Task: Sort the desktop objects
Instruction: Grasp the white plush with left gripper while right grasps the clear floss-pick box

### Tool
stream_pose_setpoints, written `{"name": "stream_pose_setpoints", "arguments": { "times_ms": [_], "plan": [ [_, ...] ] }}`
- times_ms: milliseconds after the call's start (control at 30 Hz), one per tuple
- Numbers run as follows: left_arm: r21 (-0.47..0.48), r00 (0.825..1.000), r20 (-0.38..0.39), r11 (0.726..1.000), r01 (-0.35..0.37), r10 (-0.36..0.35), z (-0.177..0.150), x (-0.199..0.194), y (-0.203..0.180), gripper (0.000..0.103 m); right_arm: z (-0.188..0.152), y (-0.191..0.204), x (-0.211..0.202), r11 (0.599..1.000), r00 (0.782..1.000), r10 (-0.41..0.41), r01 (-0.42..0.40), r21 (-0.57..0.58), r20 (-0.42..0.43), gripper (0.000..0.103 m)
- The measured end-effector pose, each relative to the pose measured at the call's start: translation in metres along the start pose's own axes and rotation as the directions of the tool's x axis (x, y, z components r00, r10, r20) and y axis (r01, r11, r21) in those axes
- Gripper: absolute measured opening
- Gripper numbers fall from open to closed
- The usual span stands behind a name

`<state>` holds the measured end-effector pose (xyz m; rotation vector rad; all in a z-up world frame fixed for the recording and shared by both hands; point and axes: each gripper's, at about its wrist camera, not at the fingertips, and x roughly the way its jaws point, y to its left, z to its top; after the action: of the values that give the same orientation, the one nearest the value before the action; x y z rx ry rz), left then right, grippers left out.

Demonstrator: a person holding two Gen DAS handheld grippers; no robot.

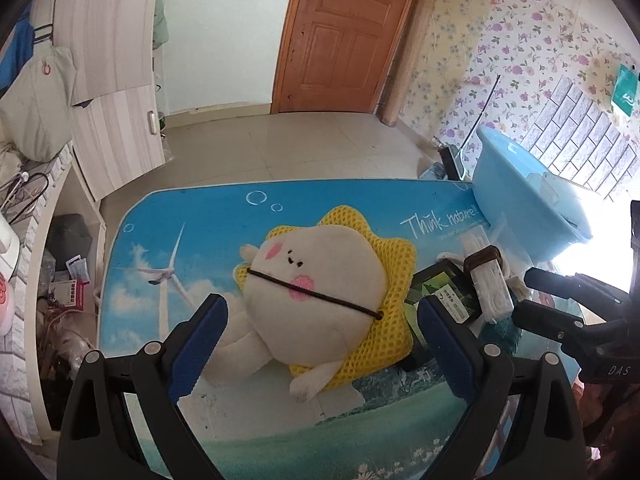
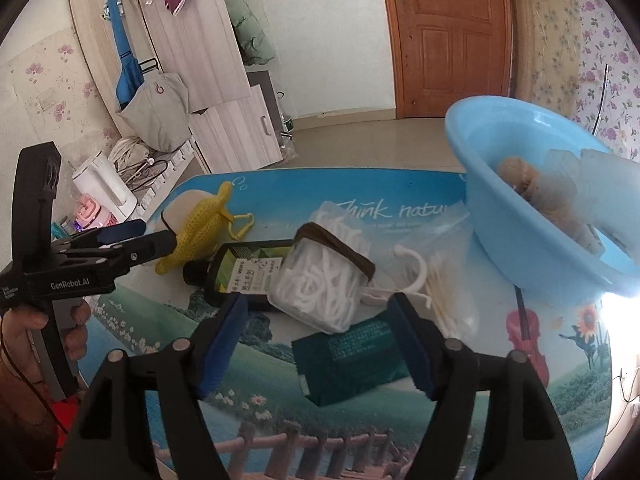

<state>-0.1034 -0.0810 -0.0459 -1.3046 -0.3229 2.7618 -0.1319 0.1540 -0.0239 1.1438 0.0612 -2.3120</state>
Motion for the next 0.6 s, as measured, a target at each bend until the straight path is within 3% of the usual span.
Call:
{"name": "stream_pose_setpoints", "arguments": {
  "times_ms": [133,233,333,433,500,600],
  "plan": [
    [-0.019,0.999,-0.048,1.000,0.006,-0.007,0.000,0.022,0.006,0.096,0.012,-0.001,0.019,0.999,0.999,-0.004,0.006,0.042,-0.035,0.073],
    [-0.016,0.999,-0.041,1.000,0.026,-0.027,-0.001,0.026,0.007,0.096,0.014,-0.004,0.033,0.996,0.997,0.000,0.007,0.090,-0.078,0.074],
    [-0.015,0.999,-0.023,0.999,0.045,-0.045,0.000,0.022,0.008,0.078,0.014,-0.002,0.040,0.996,0.996,0.009,-0.001,0.093,-0.093,0.075],
    [-0.008,0.999,-0.015,0.999,0.039,-0.039,-0.001,0.016,0.009,0.074,0.013,0.002,0.045,0.998,0.995,-0.018,0.024,0.066,-0.094,0.074],
    [-0.003,1.000,0.004,1.000,0.025,-0.025,-0.004,0.007,0.008,0.074,0.011,0.003,0.044,0.998,0.995,-0.049,0.052,0.037,-0.090,0.060],
    [-0.002,0.999,0.037,1.000,0.025,-0.025,-0.006,-0.010,0.006,0.074,0.008,0.000,0.041,0.998,0.995,-0.037,0.040,0.040,-0.089,0.059]
  ]
}}
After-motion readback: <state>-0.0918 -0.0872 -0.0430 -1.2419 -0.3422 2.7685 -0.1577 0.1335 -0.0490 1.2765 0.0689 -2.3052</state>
